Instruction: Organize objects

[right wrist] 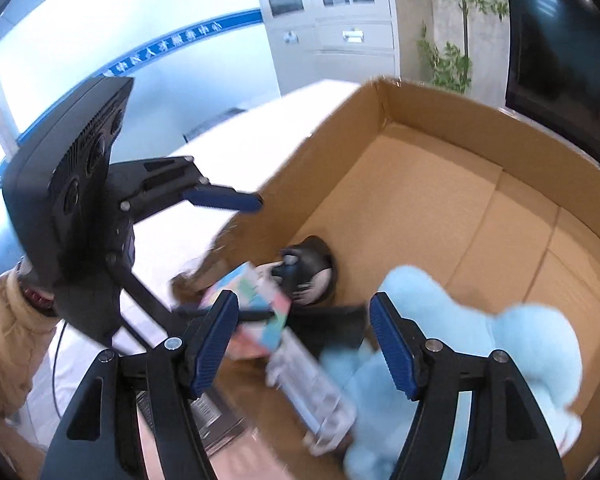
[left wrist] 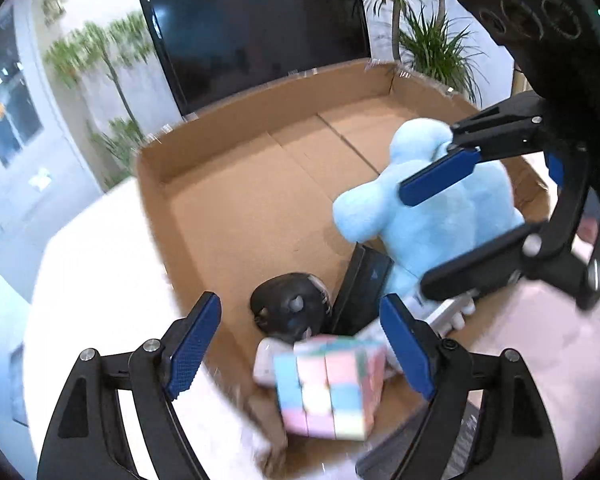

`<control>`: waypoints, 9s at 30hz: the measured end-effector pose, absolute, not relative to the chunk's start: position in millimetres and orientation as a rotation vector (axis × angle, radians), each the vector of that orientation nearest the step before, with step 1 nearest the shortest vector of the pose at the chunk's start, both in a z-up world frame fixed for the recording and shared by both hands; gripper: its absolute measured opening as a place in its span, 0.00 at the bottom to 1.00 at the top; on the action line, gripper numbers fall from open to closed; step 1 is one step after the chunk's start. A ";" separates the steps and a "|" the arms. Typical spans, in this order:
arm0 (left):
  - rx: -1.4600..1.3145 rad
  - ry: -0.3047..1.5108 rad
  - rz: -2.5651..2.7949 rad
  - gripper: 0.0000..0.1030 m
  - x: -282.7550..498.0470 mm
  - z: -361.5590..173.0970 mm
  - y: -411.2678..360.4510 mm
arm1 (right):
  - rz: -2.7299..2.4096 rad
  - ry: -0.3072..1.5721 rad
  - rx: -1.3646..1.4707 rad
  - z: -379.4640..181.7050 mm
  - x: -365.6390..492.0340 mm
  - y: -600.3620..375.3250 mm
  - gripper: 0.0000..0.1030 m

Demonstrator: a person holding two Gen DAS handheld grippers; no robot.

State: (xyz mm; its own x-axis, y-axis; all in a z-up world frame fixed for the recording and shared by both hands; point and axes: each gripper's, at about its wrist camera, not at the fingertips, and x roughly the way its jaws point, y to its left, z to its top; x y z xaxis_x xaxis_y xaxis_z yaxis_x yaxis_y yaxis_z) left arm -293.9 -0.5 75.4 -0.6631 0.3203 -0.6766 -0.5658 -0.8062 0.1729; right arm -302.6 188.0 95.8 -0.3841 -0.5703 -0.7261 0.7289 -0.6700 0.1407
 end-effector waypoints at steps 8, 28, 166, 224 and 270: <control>-0.793 0.402 2.609 0.99 -214.5 86.9 -17.3 | -2.123 0.194 0.908 101.0 -214.4 219.9 0.71; -0.860 0.495 2.539 0.99 -106.6 29.7 22.9 | -2.025 0.235 0.975 43.8 -92.4 219.5 0.75; -0.799 0.647 1.684 0.99 -77.3 -8.2 108.9 | -2.071 0.348 1.137 -24.7 -11.9 301.8 0.90; -0.884 0.604 1.707 0.99 -46.4 -4.7 84.9 | -1.820 0.512 0.996 -18.5 -37.0 273.4 0.98; -0.805 0.716 1.806 0.99 -49.6 -15.1 83.9 | -1.945 0.428 1.004 -26.6 10.8 260.9 1.00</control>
State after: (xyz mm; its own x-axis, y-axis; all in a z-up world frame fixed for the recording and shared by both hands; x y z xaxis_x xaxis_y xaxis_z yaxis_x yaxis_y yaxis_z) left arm -49.6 83.9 -15.1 -0.2862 0.5434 -0.7892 -0.9367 -0.3322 0.1109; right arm 10.8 260.9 -26.6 -0.2857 -0.5500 -0.7848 0.8286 -0.5532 0.0861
